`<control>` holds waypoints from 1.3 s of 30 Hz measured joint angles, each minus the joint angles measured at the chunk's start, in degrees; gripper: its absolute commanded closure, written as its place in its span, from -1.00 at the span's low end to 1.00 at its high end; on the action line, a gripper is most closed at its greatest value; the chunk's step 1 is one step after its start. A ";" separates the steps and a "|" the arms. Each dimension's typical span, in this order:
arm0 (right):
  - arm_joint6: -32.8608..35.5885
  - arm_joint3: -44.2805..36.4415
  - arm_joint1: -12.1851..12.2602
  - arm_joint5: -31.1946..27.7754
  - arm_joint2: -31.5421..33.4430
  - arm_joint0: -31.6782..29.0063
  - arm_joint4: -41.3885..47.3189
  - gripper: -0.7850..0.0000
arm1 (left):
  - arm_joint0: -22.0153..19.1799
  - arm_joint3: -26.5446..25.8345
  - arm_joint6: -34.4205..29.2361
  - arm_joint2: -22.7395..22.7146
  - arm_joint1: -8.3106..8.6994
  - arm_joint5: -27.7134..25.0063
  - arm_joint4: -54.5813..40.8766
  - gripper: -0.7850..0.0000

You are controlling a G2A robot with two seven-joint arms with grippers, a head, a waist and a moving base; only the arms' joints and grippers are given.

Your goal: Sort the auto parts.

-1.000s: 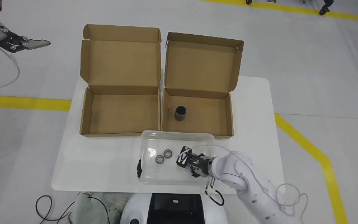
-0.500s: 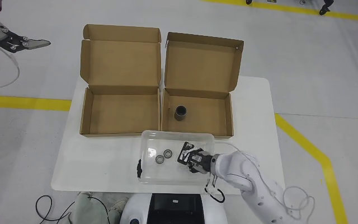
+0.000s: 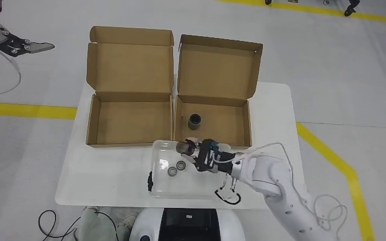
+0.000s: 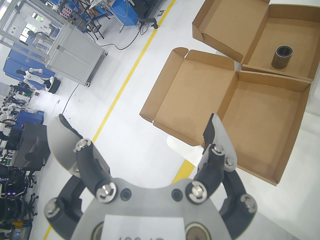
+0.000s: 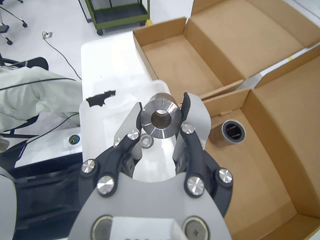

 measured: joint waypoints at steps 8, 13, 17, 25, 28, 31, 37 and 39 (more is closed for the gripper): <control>-9.41 -0.17 -0.26 -2.51 0.95 3.37 0.87 1.00 | 0.00 0.00 0.00 0.00 0.00 0.00 0.00 -1.00; -14.12 -1.32 -0.43 -1.27 2.08 4.79 0.63 1.00 | 0.00 0.00 0.00 0.00 0.00 0.00 0.00 -1.00; -18.33 -1.41 -0.64 -0.52 2.93 6.06 0.98 1.00 | 0.00 0.00 0.00 0.00 0.00 0.00 0.00 -1.00; -23.55 -0.99 -1.37 -0.55 2.23 11.03 -0.04 1.00 | 0.00 0.00 0.00 0.00 0.00 0.00 0.00 -1.00; -24.23 -1.14 -1.70 -0.34 1.67 13.23 -0.33 1.00 | 0.00 0.00 0.00 0.00 0.00 0.00 0.00 -1.00; -24.64 -1.31 -2.00 -0.18 1.21 15.16 -0.46 1.00 | 0.00 0.00 0.00 0.00 0.00 0.00 0.00 -1.00; -26.09 -1.29 -2.38 -0.60 0.46 16.77 -0.55 1.00 | 0.00 0.00 0.00 0.00 0.00 0.00 0.00 -1.00; -26.29 -2.11 -2.45 -0.14 0.01 16.29 -1.15 1.00 | 0.00 0.00 0.00 0.00 0.00 0.00 0.00 -1.00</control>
